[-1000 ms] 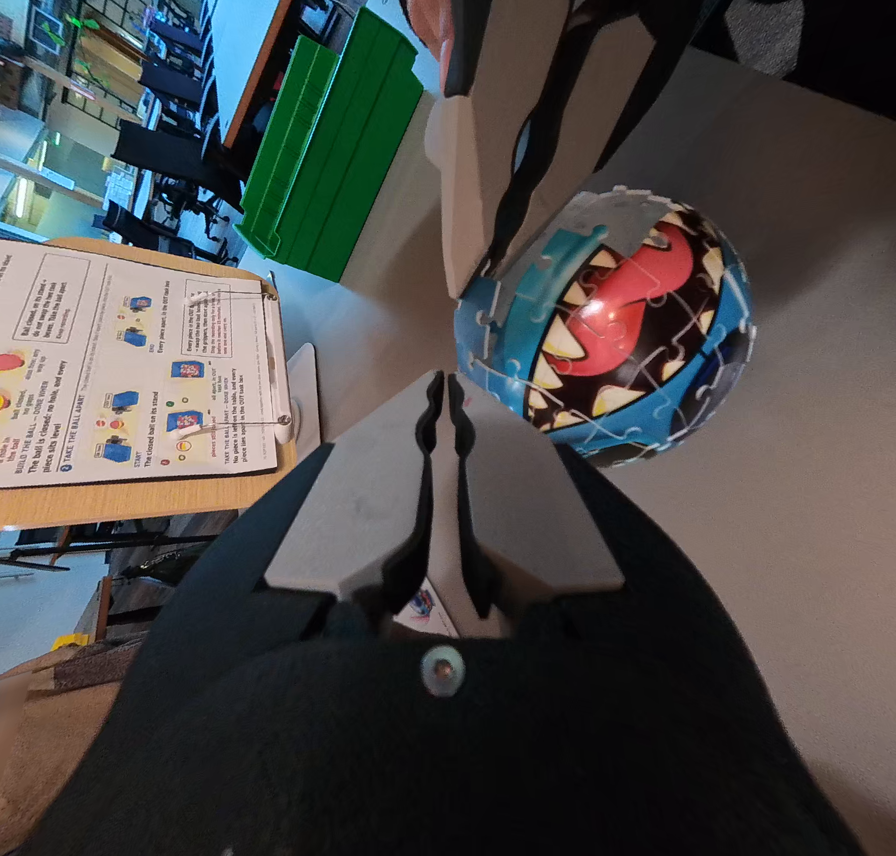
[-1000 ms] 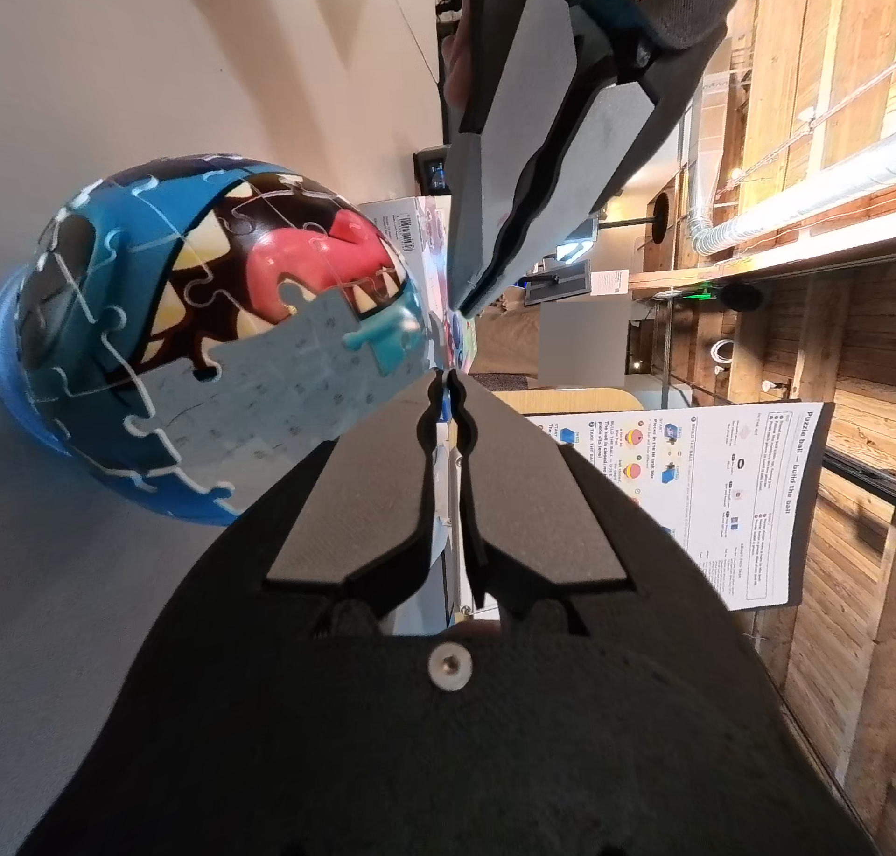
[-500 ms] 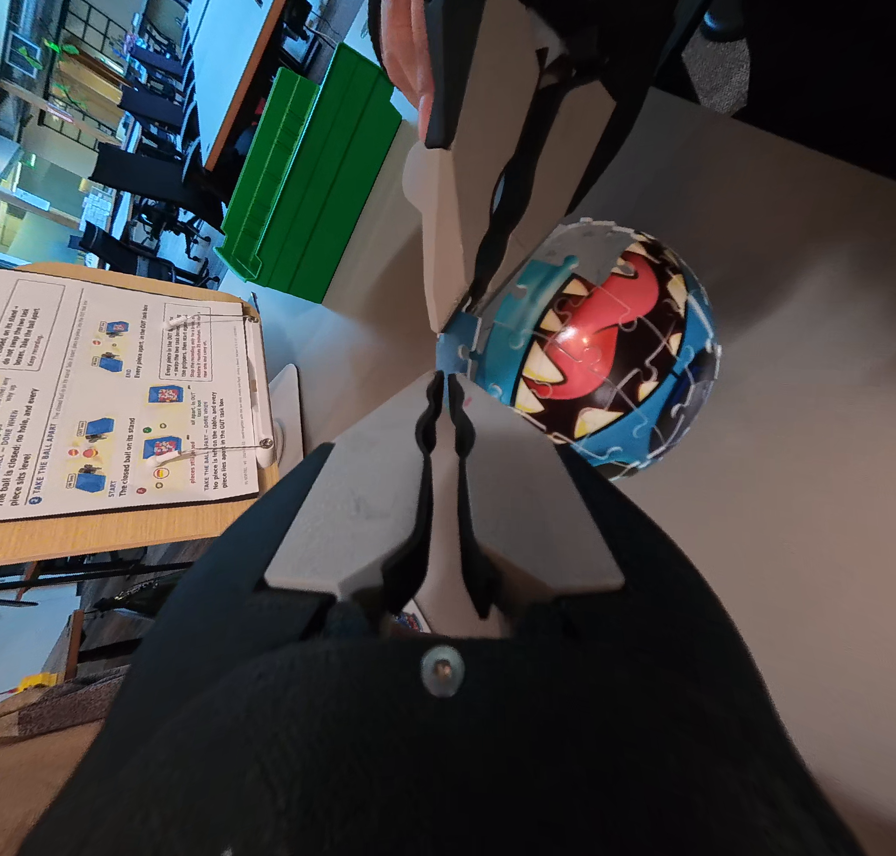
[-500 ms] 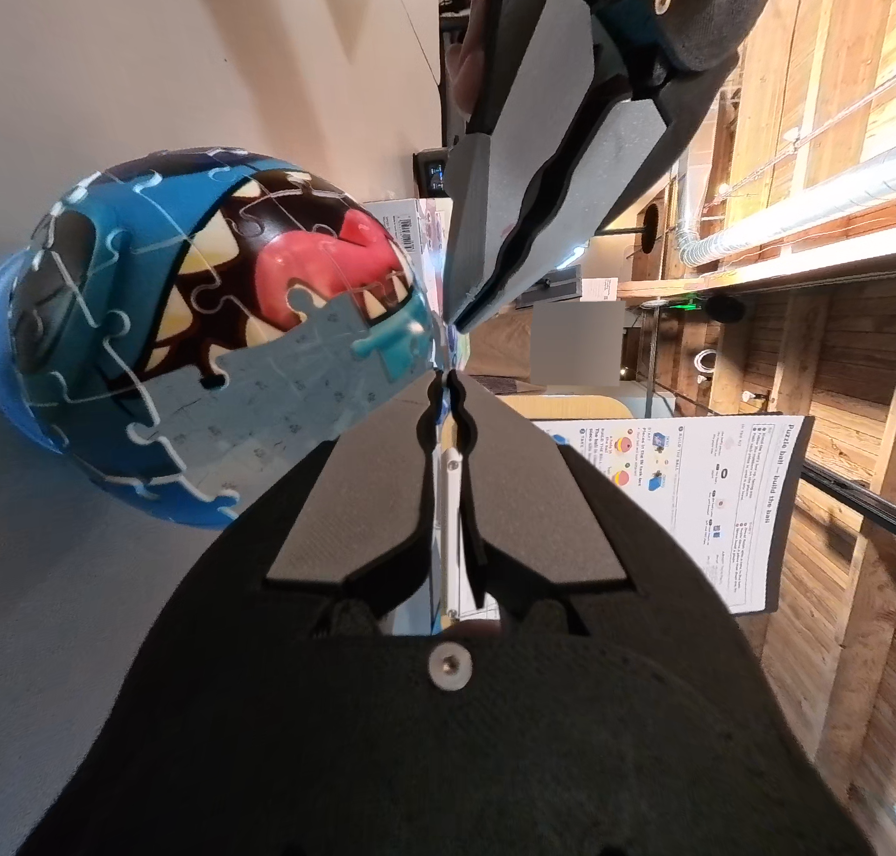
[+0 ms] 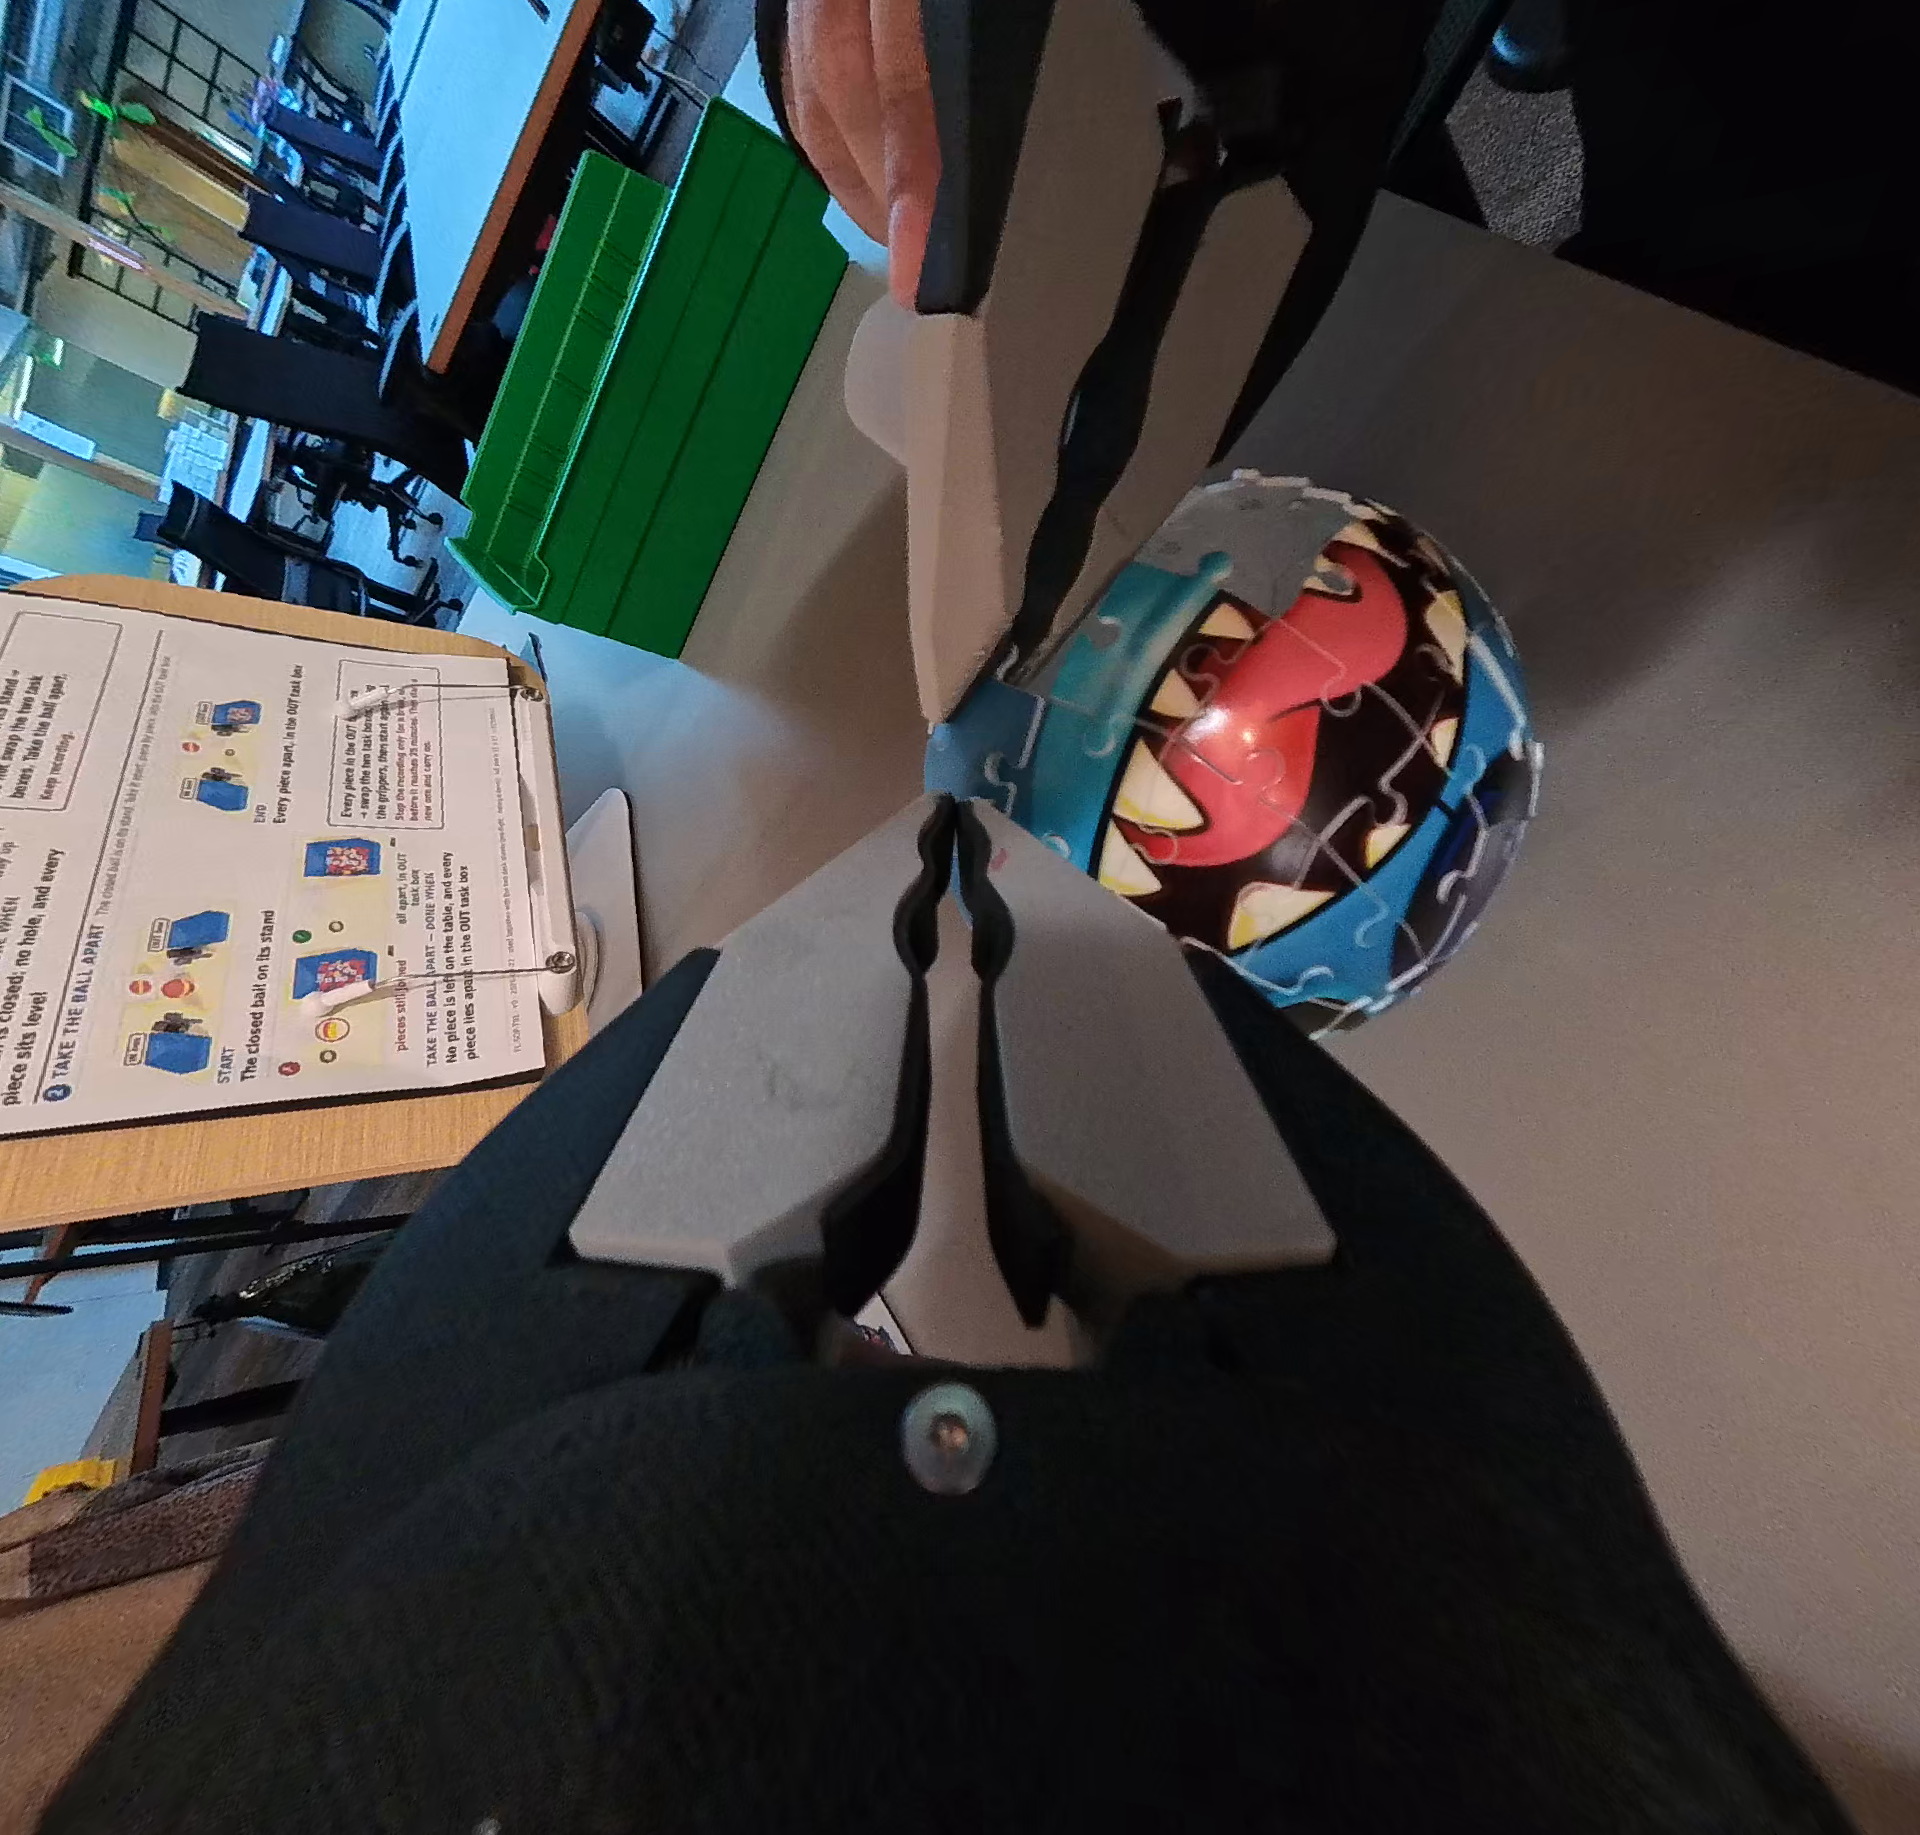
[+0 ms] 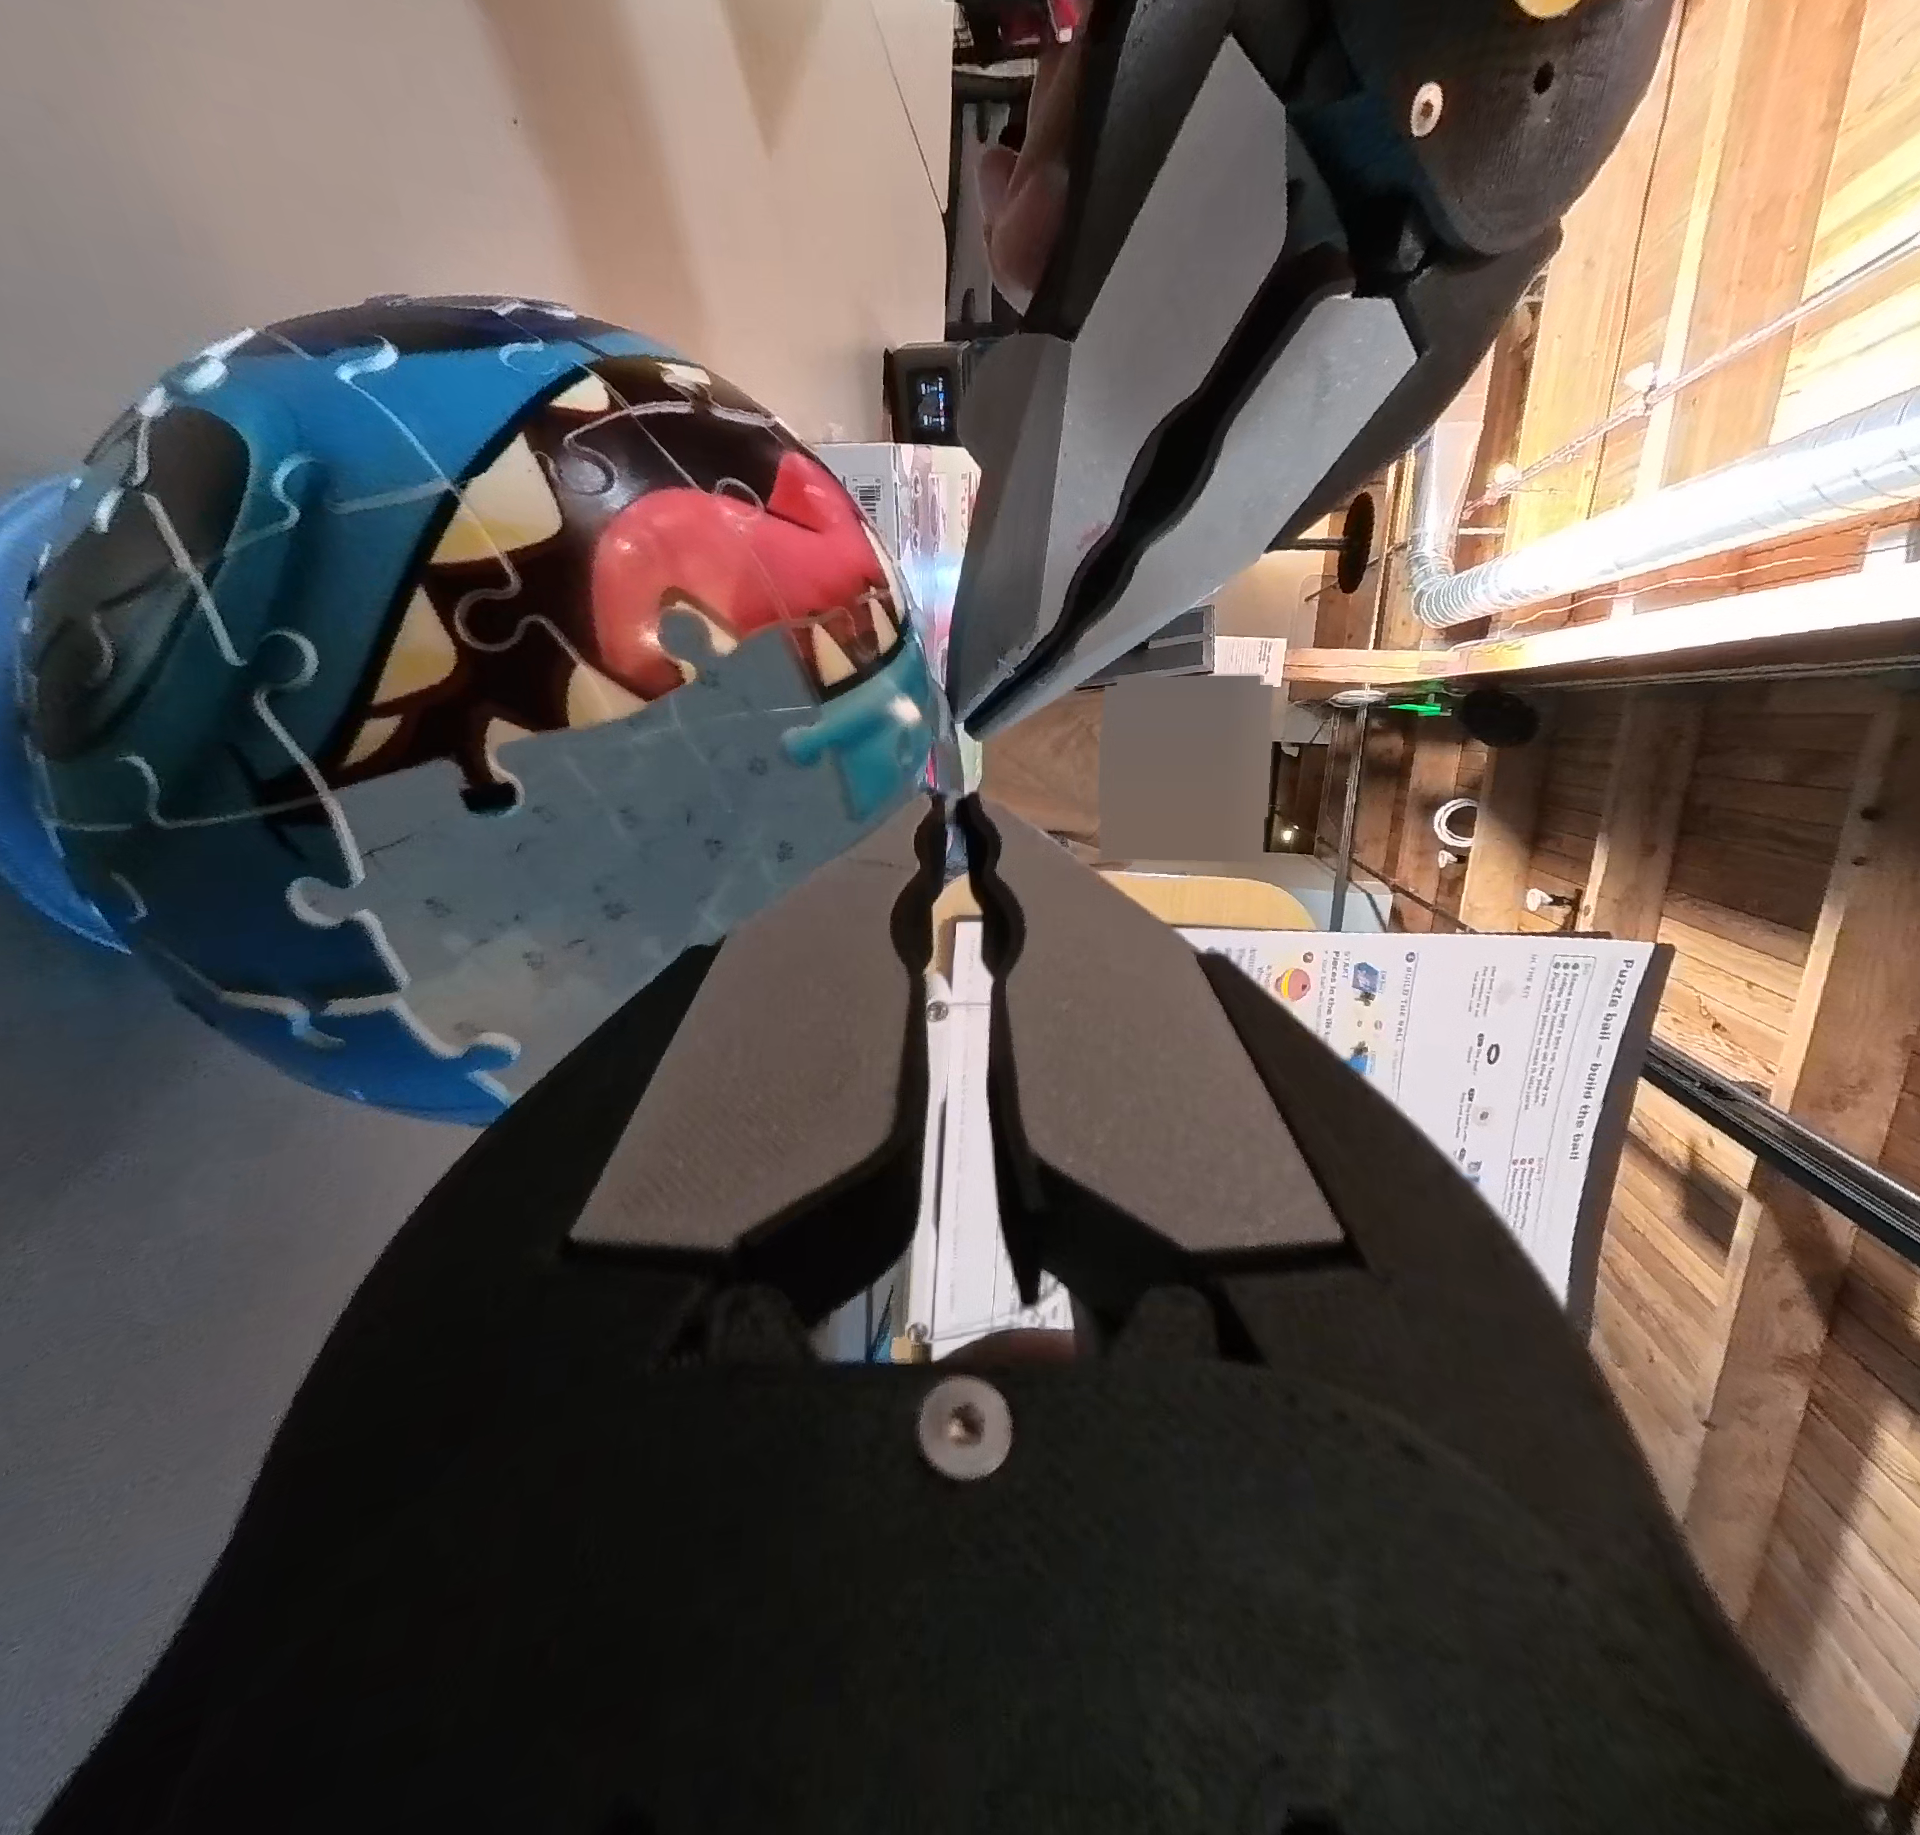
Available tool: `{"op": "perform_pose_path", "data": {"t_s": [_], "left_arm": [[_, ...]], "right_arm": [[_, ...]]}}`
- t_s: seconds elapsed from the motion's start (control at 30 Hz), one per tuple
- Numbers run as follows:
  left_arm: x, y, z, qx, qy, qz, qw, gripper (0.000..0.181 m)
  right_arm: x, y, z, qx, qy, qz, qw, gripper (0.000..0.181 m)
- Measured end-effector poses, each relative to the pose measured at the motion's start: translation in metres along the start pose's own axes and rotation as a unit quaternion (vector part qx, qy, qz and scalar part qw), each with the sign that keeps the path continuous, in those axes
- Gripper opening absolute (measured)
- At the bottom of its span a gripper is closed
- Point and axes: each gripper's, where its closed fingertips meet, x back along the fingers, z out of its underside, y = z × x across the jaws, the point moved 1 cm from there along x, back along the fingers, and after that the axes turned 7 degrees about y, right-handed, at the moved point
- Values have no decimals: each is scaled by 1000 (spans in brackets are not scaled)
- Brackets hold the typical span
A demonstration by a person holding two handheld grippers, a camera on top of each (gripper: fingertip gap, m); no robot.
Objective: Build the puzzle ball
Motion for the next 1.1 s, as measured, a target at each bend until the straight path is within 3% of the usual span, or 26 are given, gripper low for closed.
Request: {"op": "perform_pose_path", "data": {"t_s": [1.1], "left_arm": [[9,10,10,12,10,-12,1000,0]], "right_arm": [[-1,-1,2,-16,-29,-34,999,0]]}}
